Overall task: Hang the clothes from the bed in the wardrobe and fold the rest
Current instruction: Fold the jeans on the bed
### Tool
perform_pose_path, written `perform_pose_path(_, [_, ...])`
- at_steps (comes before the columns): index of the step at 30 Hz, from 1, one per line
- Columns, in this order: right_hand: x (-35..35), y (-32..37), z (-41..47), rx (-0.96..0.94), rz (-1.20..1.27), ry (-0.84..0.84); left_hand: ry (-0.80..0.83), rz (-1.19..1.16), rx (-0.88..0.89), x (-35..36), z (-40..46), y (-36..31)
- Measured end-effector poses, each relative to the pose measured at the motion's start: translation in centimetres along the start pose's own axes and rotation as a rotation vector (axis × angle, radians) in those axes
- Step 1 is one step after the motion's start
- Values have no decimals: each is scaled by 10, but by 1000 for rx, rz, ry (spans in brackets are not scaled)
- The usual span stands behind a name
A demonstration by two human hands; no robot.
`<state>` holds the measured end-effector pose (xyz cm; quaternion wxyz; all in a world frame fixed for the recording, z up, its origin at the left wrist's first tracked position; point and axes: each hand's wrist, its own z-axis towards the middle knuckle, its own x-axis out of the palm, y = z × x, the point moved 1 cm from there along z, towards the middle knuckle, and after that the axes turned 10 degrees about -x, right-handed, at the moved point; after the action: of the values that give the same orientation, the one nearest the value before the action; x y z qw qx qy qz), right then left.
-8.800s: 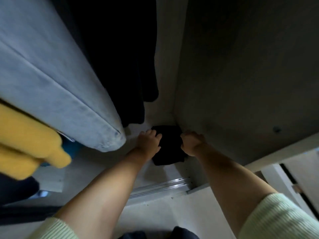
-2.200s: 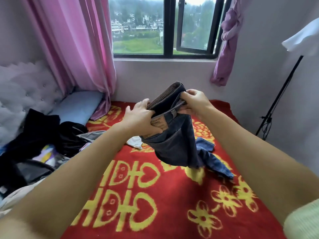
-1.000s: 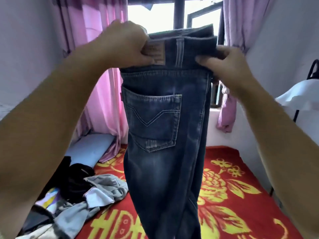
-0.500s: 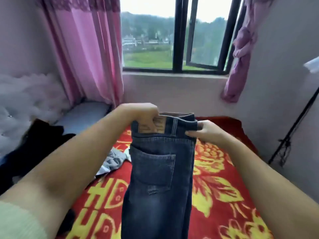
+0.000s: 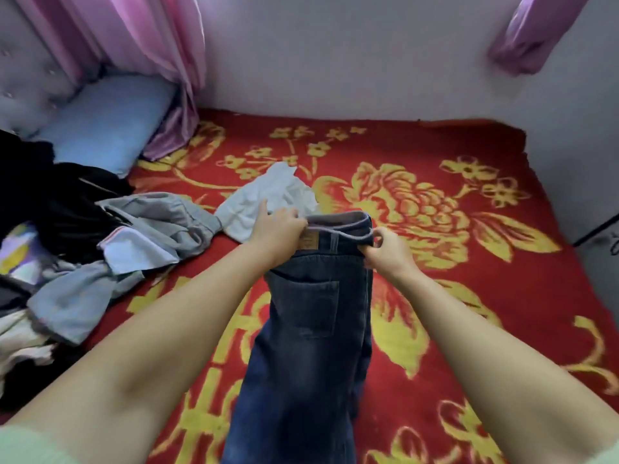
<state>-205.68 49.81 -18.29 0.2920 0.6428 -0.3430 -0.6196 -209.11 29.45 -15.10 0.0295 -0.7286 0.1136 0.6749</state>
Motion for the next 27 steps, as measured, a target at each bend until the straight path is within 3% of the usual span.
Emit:
perform_pose_path(3, [33, -36, 19, 39, 9, -97, -58, -145, -142, 48, 18, -3])
perform_pose_path(9, [116, -144, -82, 278, 14, 11, 248, -256, -222, 204, -101, -20])
perform_pose_path(12, [150, -189, -157, 517, 94, 110, 454, -297, -252, 254, -196, -35])
perform_pose_path(15, [177, -203, -210, 563, 49, 260, 628, -335, -227, 271, -255, -57])
perform_pose_path(19, [185, -189, -239, 506, 61, 239, 431, -421, -220, 266, -282, -82])
perform_pose_path(23, [184, -176, -275, 574, 188, 259, 665, -427, -329, 269, -322, -107])
perform_pose_path(25, [180, -176, -299, 643, 277, 338, 692, -351, -344, 273, -341, -112])
perform_pose_path(27, [173, -180, -317, 684, 320, 418, 657, -420, -417, 277, -347, -106])
